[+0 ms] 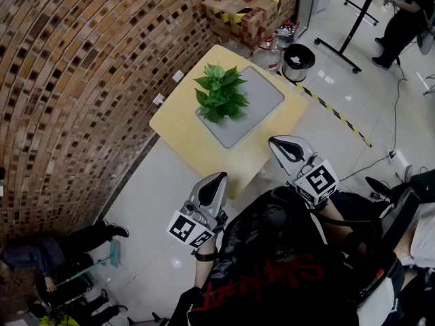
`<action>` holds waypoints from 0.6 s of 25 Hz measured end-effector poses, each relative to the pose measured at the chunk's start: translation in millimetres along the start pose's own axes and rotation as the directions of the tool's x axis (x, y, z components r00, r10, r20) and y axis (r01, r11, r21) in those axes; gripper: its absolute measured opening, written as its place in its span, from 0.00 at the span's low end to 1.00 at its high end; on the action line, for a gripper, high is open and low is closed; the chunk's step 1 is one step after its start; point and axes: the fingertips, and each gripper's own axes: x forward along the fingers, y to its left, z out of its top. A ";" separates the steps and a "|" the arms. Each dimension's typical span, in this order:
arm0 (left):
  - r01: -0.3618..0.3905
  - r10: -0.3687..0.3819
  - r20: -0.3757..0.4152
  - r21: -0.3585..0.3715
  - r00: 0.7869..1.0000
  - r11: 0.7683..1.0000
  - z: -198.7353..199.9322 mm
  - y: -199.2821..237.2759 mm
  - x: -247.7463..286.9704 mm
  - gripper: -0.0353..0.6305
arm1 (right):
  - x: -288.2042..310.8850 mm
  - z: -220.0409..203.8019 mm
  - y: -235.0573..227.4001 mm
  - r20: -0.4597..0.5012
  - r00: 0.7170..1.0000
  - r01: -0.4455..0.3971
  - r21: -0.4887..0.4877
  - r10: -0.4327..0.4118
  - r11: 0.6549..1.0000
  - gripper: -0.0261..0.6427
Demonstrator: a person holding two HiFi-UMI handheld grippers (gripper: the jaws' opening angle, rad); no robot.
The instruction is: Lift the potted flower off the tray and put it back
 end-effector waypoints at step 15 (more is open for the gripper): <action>-0.037 0.037 -0.006 -0.030 0.999 0.999 31.5 117.2 53.5 0.05 | 161.2 -206.8 -114.0 -0.451 0.890 -0.111 -0.082 0.062 0.990 0.92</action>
